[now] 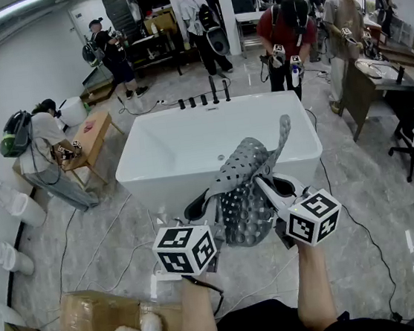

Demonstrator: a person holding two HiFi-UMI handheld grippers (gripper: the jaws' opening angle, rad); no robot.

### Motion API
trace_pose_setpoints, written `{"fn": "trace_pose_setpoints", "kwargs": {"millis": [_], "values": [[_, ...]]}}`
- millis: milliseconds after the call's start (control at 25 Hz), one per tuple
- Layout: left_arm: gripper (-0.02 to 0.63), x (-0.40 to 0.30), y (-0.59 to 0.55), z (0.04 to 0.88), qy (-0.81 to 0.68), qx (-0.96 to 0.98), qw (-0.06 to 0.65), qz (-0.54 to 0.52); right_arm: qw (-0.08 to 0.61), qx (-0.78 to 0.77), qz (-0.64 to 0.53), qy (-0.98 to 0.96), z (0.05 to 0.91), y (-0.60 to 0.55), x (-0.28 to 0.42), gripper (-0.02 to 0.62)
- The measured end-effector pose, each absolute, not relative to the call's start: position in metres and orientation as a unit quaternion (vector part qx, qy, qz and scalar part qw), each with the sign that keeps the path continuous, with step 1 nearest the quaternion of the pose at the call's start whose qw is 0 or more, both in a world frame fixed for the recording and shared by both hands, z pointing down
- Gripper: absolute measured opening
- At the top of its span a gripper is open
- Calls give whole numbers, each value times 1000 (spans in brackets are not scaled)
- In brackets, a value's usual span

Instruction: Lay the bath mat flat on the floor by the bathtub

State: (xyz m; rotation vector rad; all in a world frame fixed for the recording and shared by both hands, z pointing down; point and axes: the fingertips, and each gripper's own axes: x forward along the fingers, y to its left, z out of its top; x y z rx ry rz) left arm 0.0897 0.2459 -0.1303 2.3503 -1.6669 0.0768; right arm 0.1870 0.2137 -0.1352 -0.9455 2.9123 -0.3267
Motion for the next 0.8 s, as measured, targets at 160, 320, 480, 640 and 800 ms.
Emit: {"fn": "trace_pose_setpoints", "kwargs": {"millis": [160, 320, 480, 640, 800], "values": [[18, 101, 244, -137, -580, 804, 133, 8, 22, -305, -81, 948, -142, 215, 201, 17], [18, 114, 243, -144, -576, 805, 143, -12, 22, -297, -74, 952, -148, 212, 211, 17], [18, 122, 247, -153, -584, 800, 137, -23, 26, -284, -66, 956, -155, 214, 222, 17], [18, 130, 258, -159, -594, 794, 129, -27, 27, -278, -65, 958, -159, 221, 227, 18], [19, 138, 269, -157, -600, 789, 127, -32, 28, -271, -67, 960, -156, 230, 237, 18]]}}
